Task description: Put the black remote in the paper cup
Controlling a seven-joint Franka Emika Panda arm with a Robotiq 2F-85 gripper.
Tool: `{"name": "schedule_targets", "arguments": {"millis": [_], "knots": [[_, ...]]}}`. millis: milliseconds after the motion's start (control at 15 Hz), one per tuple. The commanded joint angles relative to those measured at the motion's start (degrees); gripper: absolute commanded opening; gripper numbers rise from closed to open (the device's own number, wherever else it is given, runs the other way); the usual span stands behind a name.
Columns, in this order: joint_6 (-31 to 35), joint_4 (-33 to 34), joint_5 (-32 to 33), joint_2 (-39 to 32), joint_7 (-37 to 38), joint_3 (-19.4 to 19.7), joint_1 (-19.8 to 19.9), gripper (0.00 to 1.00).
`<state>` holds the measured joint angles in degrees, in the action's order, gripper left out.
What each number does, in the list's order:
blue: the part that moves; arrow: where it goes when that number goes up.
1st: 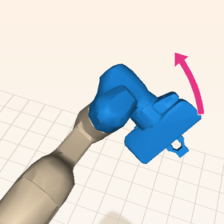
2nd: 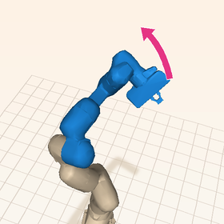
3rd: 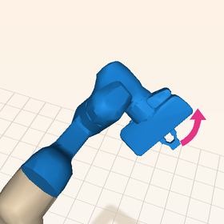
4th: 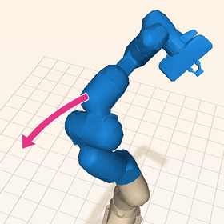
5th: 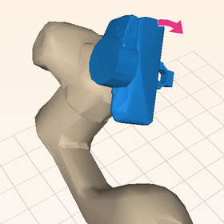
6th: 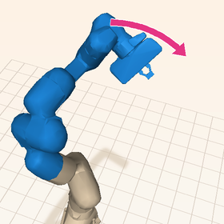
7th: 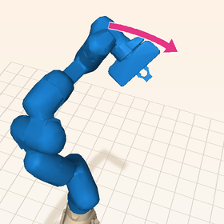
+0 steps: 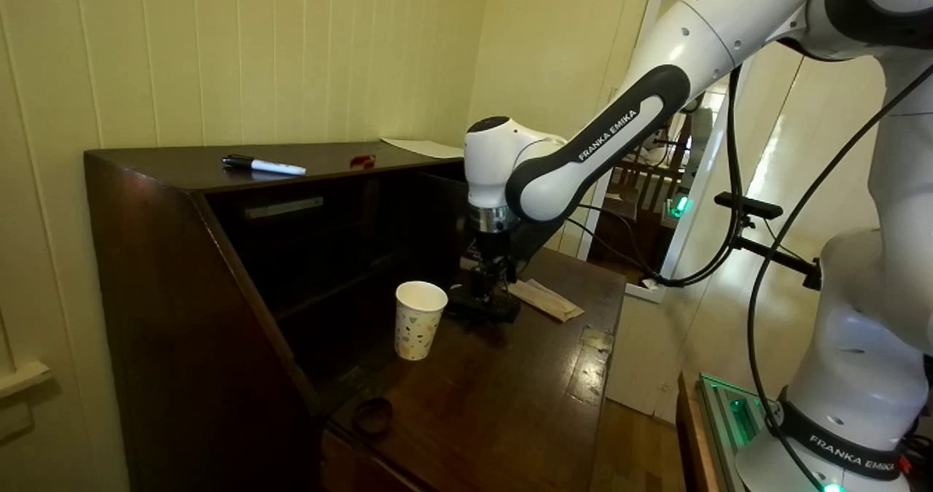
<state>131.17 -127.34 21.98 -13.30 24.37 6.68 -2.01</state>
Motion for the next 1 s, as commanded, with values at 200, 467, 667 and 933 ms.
{"name": "schedule_targets", "arguments": {"millis": [200, 467, 667, 933], "knots": [[3.94, -3.55, 9.41, -0.23, -1.93, 0.60, 0.19, 1.00], [3.85, -4.05, 12.25, -1.11, -2.84, 0.30, -0.67, 1.00], [3.30, -3.96, 14.41, -1.85, -2.05, 0.42, -1.13, 1.00], [4.01, -3.73, 15.88, -3.62, -2.14, 0.30, -1.04, 1.00]]}}
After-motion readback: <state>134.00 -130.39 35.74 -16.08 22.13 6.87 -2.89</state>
